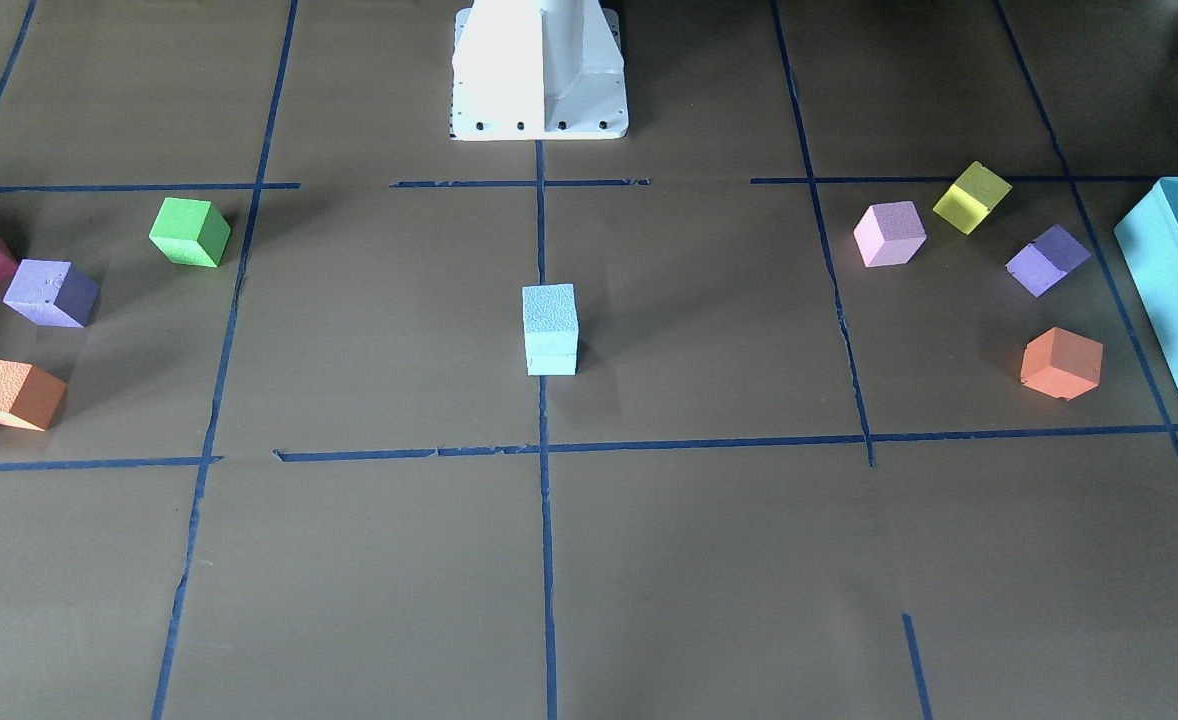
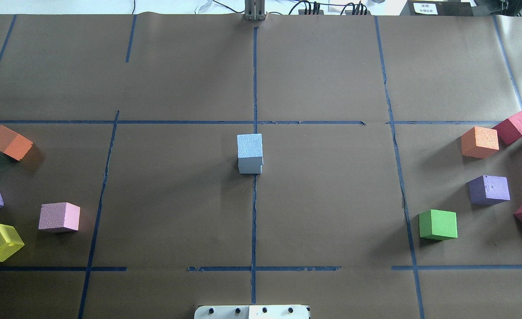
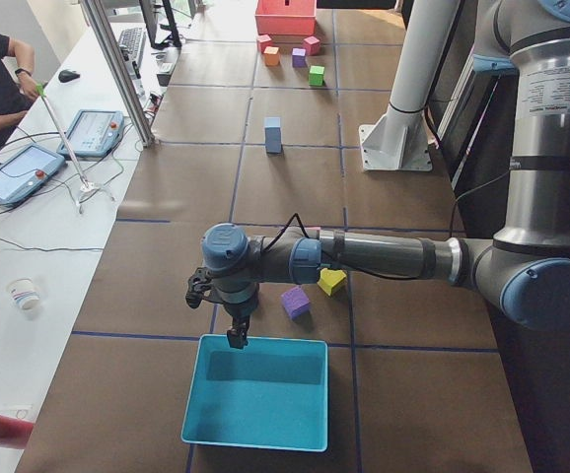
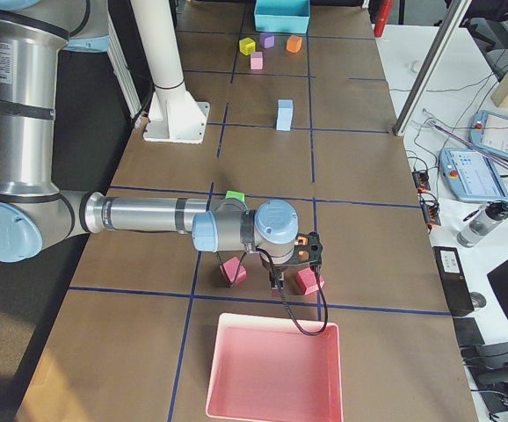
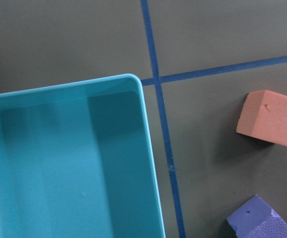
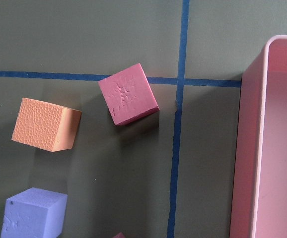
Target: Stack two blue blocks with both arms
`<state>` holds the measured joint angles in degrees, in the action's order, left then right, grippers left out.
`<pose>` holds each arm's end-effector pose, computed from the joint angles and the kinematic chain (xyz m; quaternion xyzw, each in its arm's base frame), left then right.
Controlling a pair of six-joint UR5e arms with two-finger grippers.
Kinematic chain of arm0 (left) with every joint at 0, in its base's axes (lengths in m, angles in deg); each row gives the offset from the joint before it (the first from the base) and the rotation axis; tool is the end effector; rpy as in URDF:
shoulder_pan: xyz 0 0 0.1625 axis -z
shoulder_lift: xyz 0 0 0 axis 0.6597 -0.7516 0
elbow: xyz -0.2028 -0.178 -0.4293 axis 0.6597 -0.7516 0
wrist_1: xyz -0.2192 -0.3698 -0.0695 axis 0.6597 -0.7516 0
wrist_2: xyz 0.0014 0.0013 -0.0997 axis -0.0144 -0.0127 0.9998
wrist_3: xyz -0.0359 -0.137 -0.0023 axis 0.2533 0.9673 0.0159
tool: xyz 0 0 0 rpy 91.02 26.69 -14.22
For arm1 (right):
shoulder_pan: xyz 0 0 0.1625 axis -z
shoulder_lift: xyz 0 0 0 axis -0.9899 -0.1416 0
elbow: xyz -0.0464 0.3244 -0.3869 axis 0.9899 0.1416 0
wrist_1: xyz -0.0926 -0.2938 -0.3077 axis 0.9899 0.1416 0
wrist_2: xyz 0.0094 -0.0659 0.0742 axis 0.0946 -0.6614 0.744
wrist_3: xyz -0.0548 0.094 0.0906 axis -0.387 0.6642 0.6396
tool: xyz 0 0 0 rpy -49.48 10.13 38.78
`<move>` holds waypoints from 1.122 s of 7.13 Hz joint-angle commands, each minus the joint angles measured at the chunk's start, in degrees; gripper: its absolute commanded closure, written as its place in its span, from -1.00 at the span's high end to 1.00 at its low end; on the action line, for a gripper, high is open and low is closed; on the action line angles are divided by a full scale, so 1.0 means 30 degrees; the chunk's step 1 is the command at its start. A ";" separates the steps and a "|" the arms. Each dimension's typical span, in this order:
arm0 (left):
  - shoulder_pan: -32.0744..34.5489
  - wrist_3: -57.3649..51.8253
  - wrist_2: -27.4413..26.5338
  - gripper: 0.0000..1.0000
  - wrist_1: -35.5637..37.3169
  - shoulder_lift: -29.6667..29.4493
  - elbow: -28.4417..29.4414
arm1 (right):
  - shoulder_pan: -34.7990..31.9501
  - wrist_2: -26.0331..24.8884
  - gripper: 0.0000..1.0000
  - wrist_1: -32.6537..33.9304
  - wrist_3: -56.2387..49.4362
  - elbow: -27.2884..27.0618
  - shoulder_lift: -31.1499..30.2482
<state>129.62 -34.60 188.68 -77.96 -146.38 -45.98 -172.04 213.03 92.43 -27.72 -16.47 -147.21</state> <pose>-0.0228 -0.5003 0.7552 0.0116 0.3641 0.0702 0.9286 0.0265 -0.4555 0.7380 0.0392 -0.4209 -0.0161 0.9061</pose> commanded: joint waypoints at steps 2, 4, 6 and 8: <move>0.0754 0.0290 -0.0003 1.00 -0.0080 0.0099 0.0190 | 0.0000 -0.0001 0.99 -0.0010 0.0007 0.0034 0.0117; 0.0785 0.0907 0.0026 1.00 -0.0080 0.0128 0.0190 | 0.0000 -0.0001 0.99 -0.0010 0.0036 0.0005 0.0117; 0.0814 0.0936 0.0026 1.00 -0.0080 0.0128 0.0336 | 0.0000 -0.0001 0.99 -0.0010 0.0036 0.0034 0.0117; 0.0814 0.0936 0.0055 1.00 -0.0051 0.0362 0.0337 | 0.0000 -0.0001 0.99 -0.0010 0.0036 0.0005 0.0117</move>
<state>132.01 -31.80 188.78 -78.18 -145.61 -45.02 -172.04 213.03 92.40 -27.61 -16.39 -146.86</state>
